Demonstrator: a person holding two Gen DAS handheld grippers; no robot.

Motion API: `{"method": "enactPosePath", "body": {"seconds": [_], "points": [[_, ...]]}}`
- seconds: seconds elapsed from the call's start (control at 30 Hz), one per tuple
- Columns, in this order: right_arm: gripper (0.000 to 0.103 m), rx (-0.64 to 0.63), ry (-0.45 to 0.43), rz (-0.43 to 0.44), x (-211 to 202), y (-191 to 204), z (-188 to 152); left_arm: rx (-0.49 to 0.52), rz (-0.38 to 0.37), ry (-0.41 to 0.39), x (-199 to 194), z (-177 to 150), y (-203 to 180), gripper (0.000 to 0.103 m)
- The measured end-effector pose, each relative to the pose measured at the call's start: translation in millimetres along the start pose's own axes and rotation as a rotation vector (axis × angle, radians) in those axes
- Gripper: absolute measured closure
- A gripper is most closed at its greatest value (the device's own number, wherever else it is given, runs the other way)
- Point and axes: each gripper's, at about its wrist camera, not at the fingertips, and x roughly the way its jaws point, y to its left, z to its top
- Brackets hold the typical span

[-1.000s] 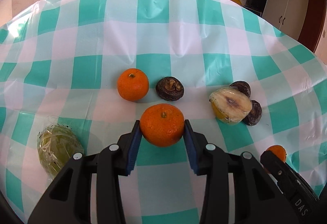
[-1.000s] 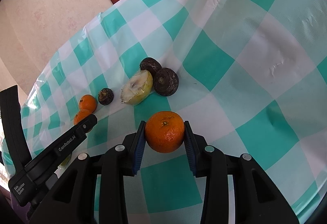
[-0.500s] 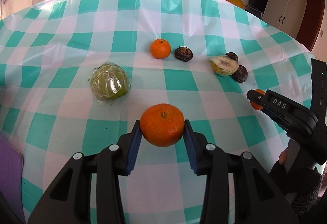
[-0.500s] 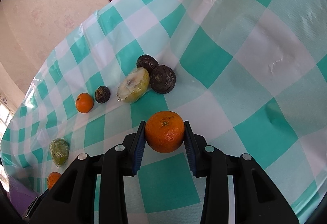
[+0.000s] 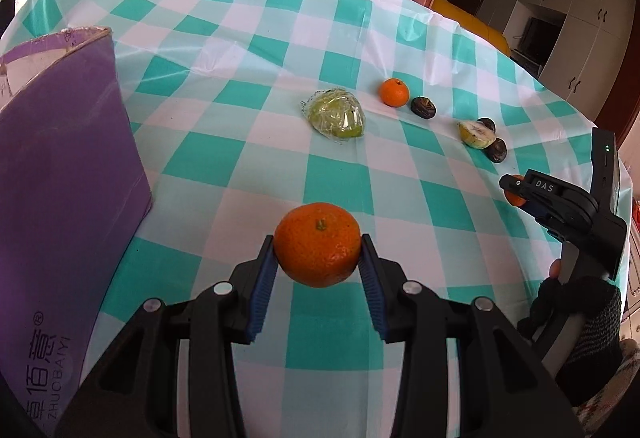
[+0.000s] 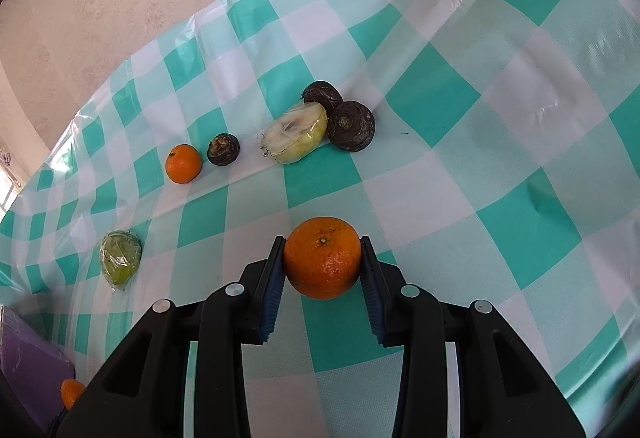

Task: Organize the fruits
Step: 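Carry both held tangerines up over the purple box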

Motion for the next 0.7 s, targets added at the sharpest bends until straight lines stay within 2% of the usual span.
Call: {"method": "enactPosePath", "body": {"seconds": [0.3, 0.7], "points": [[0.067, -0.12, 0.038, 0.053, -19, 50, -41, 0.016, 0.023, -0.01, -23, -14, 19, 0.062], [0.067, -0.295, 0.124, 0.121, -53, 94, -98, 0.137, 0.057, -0.067, -57, -32, 15, 0.062]]}}
